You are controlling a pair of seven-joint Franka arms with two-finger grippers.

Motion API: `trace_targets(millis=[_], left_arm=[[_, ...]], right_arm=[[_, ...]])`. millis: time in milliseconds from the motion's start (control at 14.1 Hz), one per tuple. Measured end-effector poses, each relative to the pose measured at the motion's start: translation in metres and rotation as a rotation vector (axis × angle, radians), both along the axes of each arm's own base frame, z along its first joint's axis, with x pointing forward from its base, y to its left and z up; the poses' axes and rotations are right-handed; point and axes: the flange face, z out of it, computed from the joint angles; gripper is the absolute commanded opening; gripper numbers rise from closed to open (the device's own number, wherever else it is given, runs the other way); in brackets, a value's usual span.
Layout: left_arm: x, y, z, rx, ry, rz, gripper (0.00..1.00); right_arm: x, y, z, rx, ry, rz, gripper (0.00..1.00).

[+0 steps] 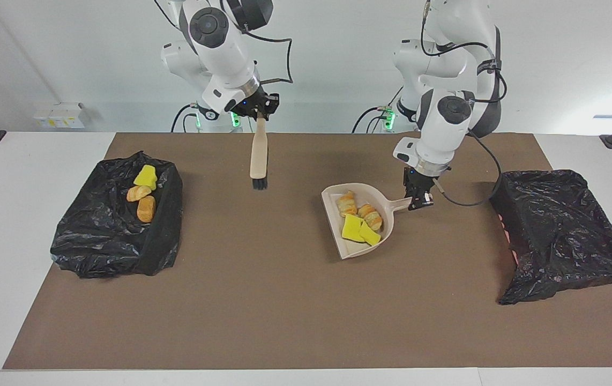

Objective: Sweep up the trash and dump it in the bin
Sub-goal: 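Carry the loaded dustpan with the left gripper over the nearer black bag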

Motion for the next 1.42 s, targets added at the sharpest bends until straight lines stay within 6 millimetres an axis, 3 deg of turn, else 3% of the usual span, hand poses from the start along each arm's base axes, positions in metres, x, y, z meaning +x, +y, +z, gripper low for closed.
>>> trace_targets(millis=[142, 284, 569, 995, 1208, 1421], left_arm=[[0.03, 0.02, 0.025, 0.008, 0.037, -0.01, 0.0], [0.057, 0.04, 0.046, 0.001, 0.035, -0.004, 0.0], [0.082, 0.107, 0.07, -0.059, 0.0, 0.039, 0.0], [0.081, 0.24, 0.081, -0.084, -0.01, -0.026, 0.0], [0.069, 0.315, 0.094, -0.083, -0.023, -0.054, 0.0], [0.056, 0.385, 0.111, -0.063, -0.067, -0.082, 0.0]], right_arm=[[-0.044, 0.032, -0.034, -0.036, 0.022, 0.061, 0.0], [-0.069, 0.058, -0.07, -0.061, 0.026, 0.087, 0.0], [-0.073, 0.082, -0.109, -0.06, 0.007, -0.01, 0.0], [-0.08, 0.133, -0.169, -0.063, -0.028, -0.02, 0.0], [-0.089, 0.135, -0.194, -0.06, -0.043, 0.002, 0.0], [-0.092, 0.129, -0.206, -0.063, -0.05, 0.0, 0.0]])
